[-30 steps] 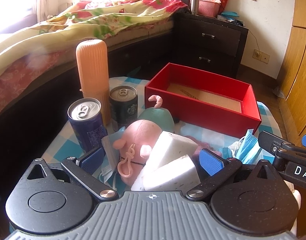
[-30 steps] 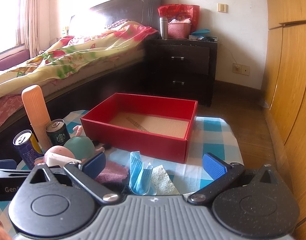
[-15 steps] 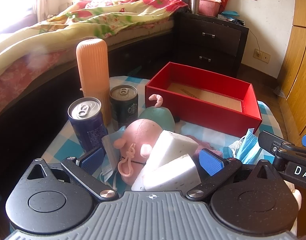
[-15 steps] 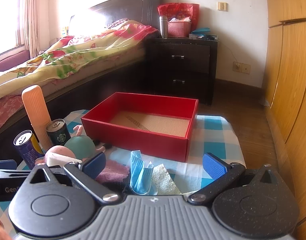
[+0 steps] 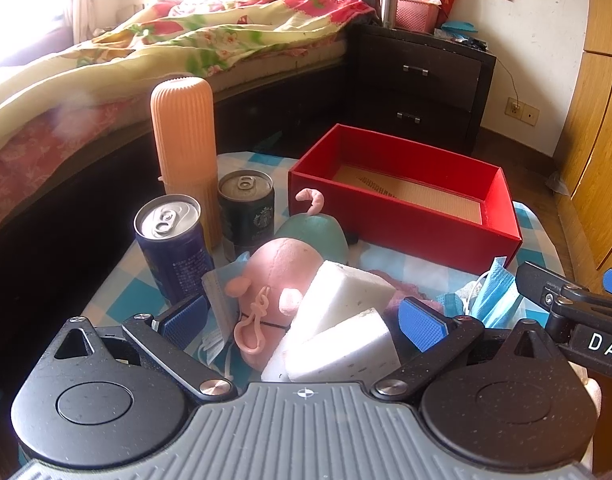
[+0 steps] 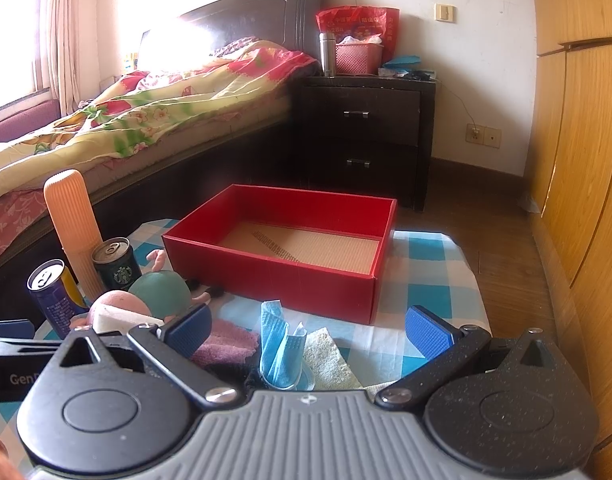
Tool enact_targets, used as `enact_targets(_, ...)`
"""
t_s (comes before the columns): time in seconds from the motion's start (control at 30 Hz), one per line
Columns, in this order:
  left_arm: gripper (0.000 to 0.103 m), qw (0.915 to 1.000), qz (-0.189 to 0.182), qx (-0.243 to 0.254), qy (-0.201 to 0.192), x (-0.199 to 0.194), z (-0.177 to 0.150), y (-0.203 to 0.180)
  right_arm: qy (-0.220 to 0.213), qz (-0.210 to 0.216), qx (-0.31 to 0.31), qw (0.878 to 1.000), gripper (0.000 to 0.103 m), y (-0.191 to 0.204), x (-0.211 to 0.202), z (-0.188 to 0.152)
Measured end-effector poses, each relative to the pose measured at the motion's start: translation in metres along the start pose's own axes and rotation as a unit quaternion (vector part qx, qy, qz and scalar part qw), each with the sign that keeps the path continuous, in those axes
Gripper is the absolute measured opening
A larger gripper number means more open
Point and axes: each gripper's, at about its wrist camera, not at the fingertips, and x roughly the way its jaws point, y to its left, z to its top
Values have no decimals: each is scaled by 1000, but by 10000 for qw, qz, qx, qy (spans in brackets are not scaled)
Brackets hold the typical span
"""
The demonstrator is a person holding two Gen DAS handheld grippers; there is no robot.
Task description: Organize soft objects
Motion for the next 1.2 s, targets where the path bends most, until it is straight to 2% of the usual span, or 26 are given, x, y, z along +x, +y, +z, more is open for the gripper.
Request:
enact_targets(0.37,97,9998,-99,-113,91,2,0,5,-12,-74,108,9999,84,-9,-4,-1)
enact_targets(0.73,97,9993,-311,37,196,0,-2,6,32,-139,155,9998,84,-18,-12,-6)
enact_targets(0.93,97,9999,-133,26,-102,-6,-10,24,173,-194,220,9994,84,-31,-17,-11)
enact_targets(1.07,97,9991,-354,-126,-183,-7,-15,31,364,-196,205,9989,84,-40,-15,-14)
enact_targets(1.2,97,9985,-476,145,-226,-8,-22,25,543,-213,137,9982,84,-47,-13,-18)
